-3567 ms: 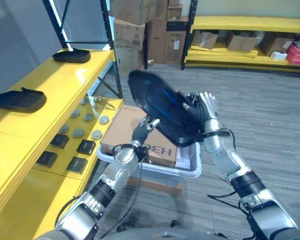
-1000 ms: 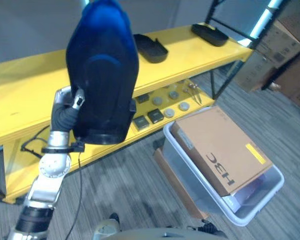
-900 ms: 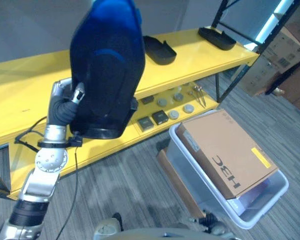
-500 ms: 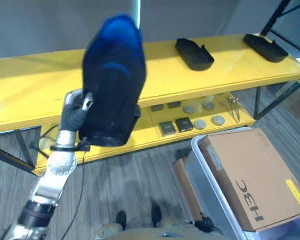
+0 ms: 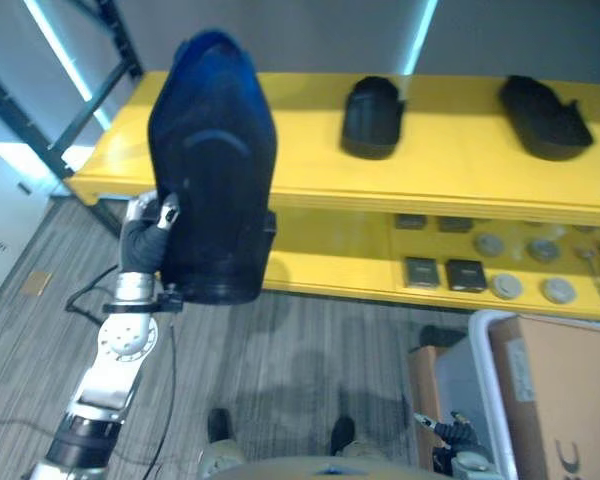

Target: Move parts from the plastic box to the shelf.

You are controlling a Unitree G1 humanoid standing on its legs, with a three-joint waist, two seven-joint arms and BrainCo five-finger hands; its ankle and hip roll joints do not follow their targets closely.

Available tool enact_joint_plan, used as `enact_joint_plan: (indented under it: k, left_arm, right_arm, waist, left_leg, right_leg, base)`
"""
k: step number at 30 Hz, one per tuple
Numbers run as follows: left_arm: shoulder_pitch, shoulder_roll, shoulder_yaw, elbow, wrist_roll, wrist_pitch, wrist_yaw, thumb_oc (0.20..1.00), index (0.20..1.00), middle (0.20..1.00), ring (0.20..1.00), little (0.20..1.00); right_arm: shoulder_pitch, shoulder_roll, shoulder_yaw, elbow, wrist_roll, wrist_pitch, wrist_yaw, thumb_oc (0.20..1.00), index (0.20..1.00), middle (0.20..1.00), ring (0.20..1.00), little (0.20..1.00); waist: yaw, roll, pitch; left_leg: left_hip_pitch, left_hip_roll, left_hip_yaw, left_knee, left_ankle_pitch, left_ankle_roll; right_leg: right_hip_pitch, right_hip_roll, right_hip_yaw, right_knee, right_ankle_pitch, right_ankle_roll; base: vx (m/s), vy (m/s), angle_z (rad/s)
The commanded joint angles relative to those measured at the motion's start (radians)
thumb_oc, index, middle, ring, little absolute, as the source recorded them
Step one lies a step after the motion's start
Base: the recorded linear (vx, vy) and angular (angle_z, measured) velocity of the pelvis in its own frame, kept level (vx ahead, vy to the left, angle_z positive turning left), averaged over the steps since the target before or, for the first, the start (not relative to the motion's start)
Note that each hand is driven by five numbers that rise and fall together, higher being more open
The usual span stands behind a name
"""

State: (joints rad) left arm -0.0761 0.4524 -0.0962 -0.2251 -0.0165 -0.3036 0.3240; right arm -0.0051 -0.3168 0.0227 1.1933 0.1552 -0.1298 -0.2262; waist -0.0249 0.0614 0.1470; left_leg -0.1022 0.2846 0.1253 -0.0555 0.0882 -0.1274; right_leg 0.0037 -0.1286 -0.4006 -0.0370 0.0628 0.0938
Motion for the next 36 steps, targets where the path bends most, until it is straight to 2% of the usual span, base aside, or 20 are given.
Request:
enact_joint_plan:
  k: [1, 3, 6, 7, 9, 10, 11, 12, 14, 18, 19, 22, 24, 26, 28, 29, 31, 32, 34, 36]
  left_arm:
    - [-0.029, 0.033, 0.079, -0.040, -0.019, -0.052, 0.061, 0.200, 0.200, 0.200, 0.200, 0.200]
    - [-0.009, 0.033, 0.085, -0.039, -0.017, -0.053, 0.058, 0.200, 0.200, 0.200, 0.200, 0.200]
    - [-0.018, 0.081, 0.078, -0.040, 0.016, -0.052, 0.055, 0.200, 0.200, 0.200, 0.200, 0.200]
    - [-0.021, 0.106, 0.088, -0.042, 0.023, -0.053, 0.063, 0.200, 0.200, 0.200, 0.200, 0.200]
    - [-0.028, 0.142, 0.115, -0.030, 0.025, -0.048, 0.079, 0.200, 0.200, 0.200, 0.200, 0.200]
    - [-0.038, 0.143, 0.120, -0.027, 0.017, -0.048, 0.087, 0.200, 0.200, 0.200, 0.200, 0.200]
    - [-0.057, 0.135, 0.108, 0.001, 0.001, -0.049, 0.088, 0.200, 0.200, 0.200, 0.200, 0.200]
    - [-0.113, 0.114, 0.067, 0.050, -0.016, -0.047, 0.080, 0.200, 0.200, 0.200, 0.200, 0.200]
    - [-0.135, 0.109, 0.055, 0.061, -0.020, -0.049, 0.074, 0.200, 0.200, 0.200, 0.200, 0.200]
    - [-0.130, 0.081, 0.064, 0.063, -0.026, -0.047, 0.081, 0.200, 0.200, 0.200, 0.200, 0.200]
    - [-0.122, 0.053, 0.051, 0.070, -0.032, -0.048, 0.075, 0.200, 0.200, 0.200, 0.200, 0.200]
    - [-0.093, 0.034, 0.058, 0.070, -0.041, -0.047, 0.061, 0.200, 0.200, 0.200, 0.200, 0.200]
    - [-0.035, -0.007, 0.075, 0.064, -0.099, -0.049, 0.023, 0.200, 0.200, 0.200, 0.200, 0.200]
    - [-0.007, -0.026, 0.081, 0.054, -0.130, -0.051, 0.005, 0.200, 0.200, 0.200, 0.200, 0.200]
    - [-0.007, -0.016, 0.080, 0.039, -0.107, -0.048, 0.007, 0.200, 0.200, 0.200, 0.200, 0.200]
    - [-0.008, -0.016, 0.080, 0.038, -0.106, -0.048, 0.007, 0.200, 0.200, 0.200, 0.200, 0.200]
    - [0.024, -0.006, 0.101, 0.050, -0.086, -0.041, 0.027, 0.200, 0.200, 0.200, 0.200, 0.200]
    - [0.025, -0.007, 0.102, 0.050, -0.086, -0.041, 0.027, 0.200, 0.200, 0.200, 0.200, 0.200]
    - [0.033, 0.007, 0.127, 0.069, -0.049, -0.036, 0.067, 0.200, 0.200, 0.200, 0.200, 0.200]
    - [0.021, 0.020, 0.130, 0.093, -0.020, -0.027, 0.086, 0.200, 0.200, 0.200, 0.200, 0.200]
  right_arm:
    - [-0.015, 0.040, 0.023, 0.021, 0.049, -0.015, -0.015, 1.000, 1.000, 1.000, 1.000, 1.000]
    - [-0.029, 0.048, 0.034, 0.017, 0.020, -0.011, -0.024, 1.000, 1.000, 1.000, 1.000, 1.000]
    - [-0.027, 0.069, 0.051, -0.054, -0.017, -0.016, -0.027, 1.000, 1.000, 1.000, 1.000, 1.000]
    - [-0.024, 0.079, 0.052, -0.082, -0.009, -0.021, -0.026, 1.000, 1.000, 1.000, 1.000, 1.000]
    - [-0.013, 0.096, 0.074, -0.113, -0.025, -0.023, -0.021, 1.000, 1.000, 1.000, 1.000, 1.000]
    - [-0.006, 0.098, 0.086, -0.122, -0.043, -0.026, -0.023, 1.000, 1.000, 1.000, 1.000, 1.000]
    - [-0.005, 0.101, 0.087, -0.124, -0.037, -0.032, -0.026, 1.000, 1.000, 1.000, 1.000, 1.000]
    - [-0.004, 0.101, 0.077, -0.104, 0.010, -0.050, -0.029, 1.000, 1.000, 1.000, 1.000, 1.000]
    - [-0.009, 0.102, 0.071, -0.091, 0.023, -0.053, -0.029, 1.000, 1.000, 1.000, 1.000, 1.000]
    - [0.006, 0.124, 0.084, -0.061, -0.013, -0.040, -0.027, 1.000, 1.000, 1.000, 1.000, 1.000]
    - [0.035, 0.128, 0.069, -0.019, -0.007, -0.033, -0.029, 1.000, 1.000, 1.000, 1.000, 1.000]
    - [0.041, 0.124, 0.060, 0.008, -0.001, -0.030, -0.027, 1.000, 1.000, 1.000, 1.000, 1.000]
    - [0.047, 0.109, 0.052, 0.050, -0.013, -0.018, -0.024, 1.000, 1.000, 1.000, 1.000, 1.000]
    - [0.036, 0.082, 0.042, 0.042, -0.007, -0.019, -0.028, 1.000, 1.000, 1.000, 1.000, 1.000]
    - [-0.008, 0.046, 0.034, 0.024, 0.014, -0.024, -0.027, 1.000, 1.000, 1.000, 1.000, 1.000]
    - [-0.009, 0.046, 0.034, 0.025, 0.014, -0.024, -0.027, 1.000, 1.000, 1.000, 1.000, 1.000]
    - [-0.044, 0.039, 0.082, -0.025, 0.003, -0.029, -0.013, 1.000, 1.000, 1.000, 1.000, 1.000]
    - [-0.043, 0.039, 0.083, -0.026, 0.003, -0.028, -0.013, 1.000, 1.000, 1.000, 1.000, 1.000]
    - [-0.059, 0.040, 0.077, -0.060, 0.036, -0.042, -0.009, 1.000, 1.000, 1.000, 1.000, 1.000]
    - [-0.063, 0.050, 0.069, -0.054, 0.044, -0.046, -0.015, 1.000, 1.000, 1.000, 1.000, 1.000]
  waist:
    - [0.013, -0.031, -0.008]
    - [0.029, -0.032, -0.019]
    - [0.021, -0.065, -0.029]
    - [0.010, -0.066, -0.030]
    - [0.004, -0.064, -0.029]
    - [-0.007, -0.062, -0.025]
    - [-0.031, -0.061, -0.020]
    - [-0.065, -0.054, -0.016]
    - [-0.069, -0.055, -0.013]
    - [-0.076, -0.082, -0.008]
    - [-0.080, -0.101, -0.016]
    - [-0.077, -0.104, -0.029]
    - [-0.072, -0.106, -0.041]
    - [-0.064, -0.104, -0.024]
    - [-0.031, -0.108, 0.019]
    - [-0.033, -0.107, 0.020]
    - [-0.010, -0.090, 0.000]
    - [-0.008, -0.091, 0.000]
    - [-0.003, -0.060, -0.010]
    - [-0.018, -0.043, -0.022]
  left_leg:
    - [-0.056, -0.004, -0.054, -0.016, 0.078, -0.050]
    - [-0.047, -0.039, -0.077, 0.015, 0.039, -0.036]
    - [-0.031, -0.123, -0.072, 0.041, -0.015, 0.018]
    - [-0.021, -0.139, -0.065, 0.036, -0.023, 0.032]
    - [0.010, -0.161, -0.030, 0.007, -0.026, 0.056]
    - [0.020, -0.167, -0.023, -0.002, -0.030, 0.062]
    - [0.028, -0.176, -0.029, -0.012, -0.029, 0.066]
    - [0.032, -0.191, -0.040, -0.028, -0.023, 0.070]
    - [0.041, -0.198, -0.037, -0.032, -0.033, 0.069]
    - [0.080, -0.180, -0.001, -0.032, -0.061, 0.057]
    - [0.103, -0.177, -0.004, -0.019, -0.077, 0.051]
    - [0.114, -0.165, -0.007, 0.009, -0.090, 0.039]
    - [0.111, -0.148, -0.022, 0.122, -0.137, 0.029]
    - [0.050, -0.151, -0.047, 0.329, -0.114, 0.013]
    - [-0.055, -0.216, -0.121, 0.492, -0.077, -0.005]
    - [-0.058, -0.217, -0.124, 0.496, -0.079, -0.004]
    - [-0.025, -0.204, -0.131, 0.255, -0.103, 0.018]
    - [-0.013, -0.204, -0.127, 0.239, -0.096, 0.017]
    - [0.013, -0.178, -0.166, 0.079, -0.043, 0.020]
    - [0.042, -0.176, -0.146, 0.043, -0.040, 0.022]
  right_leg:
    - [0.043, -0.090, 0.075, 0.067, -0.083, 0.072]
    - [0.071, -0.124, 0.103, 0.068, -0.070, 0.093]
    - [0.047, -0.208, 0.163, 0.127, 0.045, 0.116]
    - [0.025, -0.222, 0.181, 0.153, 0.092, 0.107]
    - [-0.037, -0.229, 0.197, 0.212, 0.108, 0.097]
    - [-0.066, -0.194, 0.228, 0.246, 0.089, 0.092]
    - [-0.094, -0.118, 0.292, 0.247, 0.037, 0.080]
    - [-0.148, 0.000, 0.389, 0.185, -0.044, 0.060]
    - [-0.151, 0.003, 0.379, 0.125, -0.034, 0.054]
    - [-0.203, -0.001, 0.253, 0.000, 0.036, 0.073]
    - [-0.164, 0.005, 0.286, -0.004, 0.035, 0.064]
    - [-0.133, 0.015, 0.282, -0.008, 0.036, 0.055]
    - [-0.088, 0.022, 0.270, -0.001, 0.011, 0.033]
    - [-0.042, 0.030, 0.266, -0.004, -0.004, 0.003]
    - [0.004, 0.021, 0.251, -0.023, -0.014, -0.017]
    - [0.005, 0.021, 0.248, -0.024, -0.014, -0.017]
    - [0.011, 0.028, 0.279, -0.036, -0.022, 0.002]
    - [0.012, 0.027, 0.282, -0.036, -0.023, 0.002]
    - [0.017, 0.025, 0.306, -0.029, -0.039, 0.018]
    - [0.031, 0.017, 0.307, -0.028, -0.049, 0.023]
  base:
    - [0.35, 0.508, 0.02]
    - [0.28, 0.417, -0.01]
    - [0.20, 0.338, -0.09]
    - [0.22, 0.493, -0.21]
    - [0.14, 0.351, -0.38]
    - [0.10, 0.180, -0.46]
    - [0.20, 0.299, -0.62]
    - [0.16, 0.206, -0.45]
    - [0.14, 0.077, 0.02]
    - [0.17, -0.130, -0.17]
    - [0.21, -0.229, -0.42]
    - [0.18, -0.187, 0.23]
    - [0.25, -0.251, -0.01]
    - [0.16, -0.209, 0.04]
    - [0.06, -0.150, 0.11]
    - [0.13, -0.094, 0.06]
    - [0.23, 0.035, 0.02]
    - [0.18, 0.121, -0.12]
    - [0.17, 0.176, -0.46]
    - [0.17, 0.187, -0.38]
